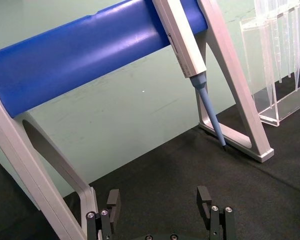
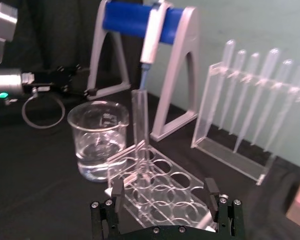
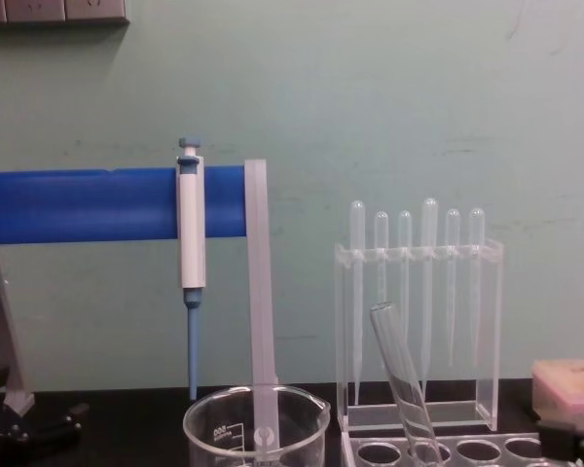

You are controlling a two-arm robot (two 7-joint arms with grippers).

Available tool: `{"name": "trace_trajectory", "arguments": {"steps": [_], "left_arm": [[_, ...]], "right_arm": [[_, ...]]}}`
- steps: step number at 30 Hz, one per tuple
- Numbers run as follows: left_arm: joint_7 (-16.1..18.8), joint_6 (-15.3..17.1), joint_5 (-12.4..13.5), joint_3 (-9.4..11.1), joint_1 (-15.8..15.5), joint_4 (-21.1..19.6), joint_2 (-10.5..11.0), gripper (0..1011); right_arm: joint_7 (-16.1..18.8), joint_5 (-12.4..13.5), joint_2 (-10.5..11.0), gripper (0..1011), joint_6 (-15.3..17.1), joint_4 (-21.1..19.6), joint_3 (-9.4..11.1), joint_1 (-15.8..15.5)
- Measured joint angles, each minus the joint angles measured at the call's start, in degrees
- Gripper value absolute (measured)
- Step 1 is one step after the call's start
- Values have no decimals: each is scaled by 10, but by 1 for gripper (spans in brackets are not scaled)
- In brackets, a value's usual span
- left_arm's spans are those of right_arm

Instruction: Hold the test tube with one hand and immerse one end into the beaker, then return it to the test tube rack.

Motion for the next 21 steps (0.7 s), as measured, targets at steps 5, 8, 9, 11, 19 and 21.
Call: {"name": "trace_trajectory", "arguments": {"steps": [5, 8, 9, 11, 19, 21], "left_arm": [[0, 0, 0, 0, 0, 0, 0, 1000], [0, 0, 0, 0, 0, 0, 0, 1000], [0, 0, 0, 0, 0, 0, 0, 1000], [0, 0, 0, 0, 0, 0, 0, 1000], [0, 0, 0, 0, 0, 0, 0, 1000], [0, 0, 0, 0, 0, 0, 0, 1000]], "right_arm": [[29, -1, -3, 1003, 55, 10, -15, 40], [43, -4, -10, 1003, 80, 21, -23, 65], [51, -7, -14, 1003, 90, 28, -27, 77], [60, -12, -22, 1003, 103, 37, -32, 95], [89, -26, -45, 1003, 137, 68, -54, 153], [97, -29, -52, 1003, 146, 78, -62, 171]]}}
